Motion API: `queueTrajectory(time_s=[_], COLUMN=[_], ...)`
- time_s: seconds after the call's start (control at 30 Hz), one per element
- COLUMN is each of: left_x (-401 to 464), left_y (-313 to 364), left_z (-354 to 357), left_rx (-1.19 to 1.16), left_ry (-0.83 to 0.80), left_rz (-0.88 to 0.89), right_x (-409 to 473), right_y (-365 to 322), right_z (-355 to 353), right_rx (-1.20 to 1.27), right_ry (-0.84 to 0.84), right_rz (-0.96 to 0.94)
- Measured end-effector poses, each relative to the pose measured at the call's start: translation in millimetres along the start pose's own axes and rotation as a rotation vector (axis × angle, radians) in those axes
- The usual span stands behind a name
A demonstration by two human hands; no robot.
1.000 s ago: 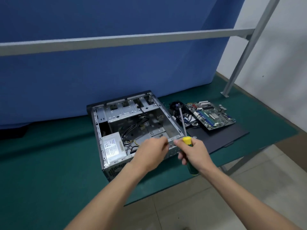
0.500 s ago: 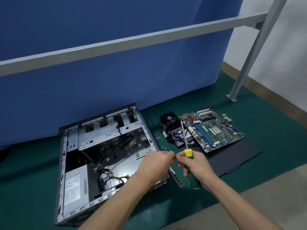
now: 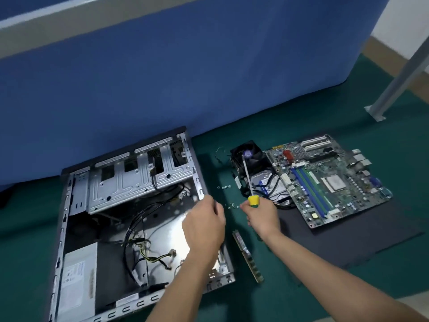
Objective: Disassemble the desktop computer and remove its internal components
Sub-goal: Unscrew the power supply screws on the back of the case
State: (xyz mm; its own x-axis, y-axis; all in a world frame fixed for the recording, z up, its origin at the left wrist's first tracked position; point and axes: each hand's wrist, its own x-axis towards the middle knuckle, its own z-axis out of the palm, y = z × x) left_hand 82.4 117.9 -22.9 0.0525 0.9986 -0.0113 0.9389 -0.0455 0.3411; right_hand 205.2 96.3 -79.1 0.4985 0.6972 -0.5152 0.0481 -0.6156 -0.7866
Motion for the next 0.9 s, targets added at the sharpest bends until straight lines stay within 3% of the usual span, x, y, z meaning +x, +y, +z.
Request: queueTrajectory(time_s=[0.23, 0.5, 0.67, 0.77, 0.9], left_x=[2, 3, 6, 5, -2], left_y=[-1, -5, -8, -9, -8], left_z=[5, 4, 5, 5, -2], left_rx=[-0.029, -0.066, -0.052, -0.045, -0.165], left_ry=[0.027, 0.021, 0.025, -0.005, -0.026], left_rz=[0.011, 0.056, 0.12, 0.116, 0.126], right_x=[48, 70, 56, 27, -24], right_y=[-15, -16, -24, -28, -35], right_z=[55, 79, 61, 34, -2], right_rx=[-0.419, -0.529, -0.26, 0.034, 0.237], right_ry=[0.097, 0.115, 0.098, 0.024, -0.091], right_rz=[-0.102, -0.087, -0.085, -0.094, -0.099])
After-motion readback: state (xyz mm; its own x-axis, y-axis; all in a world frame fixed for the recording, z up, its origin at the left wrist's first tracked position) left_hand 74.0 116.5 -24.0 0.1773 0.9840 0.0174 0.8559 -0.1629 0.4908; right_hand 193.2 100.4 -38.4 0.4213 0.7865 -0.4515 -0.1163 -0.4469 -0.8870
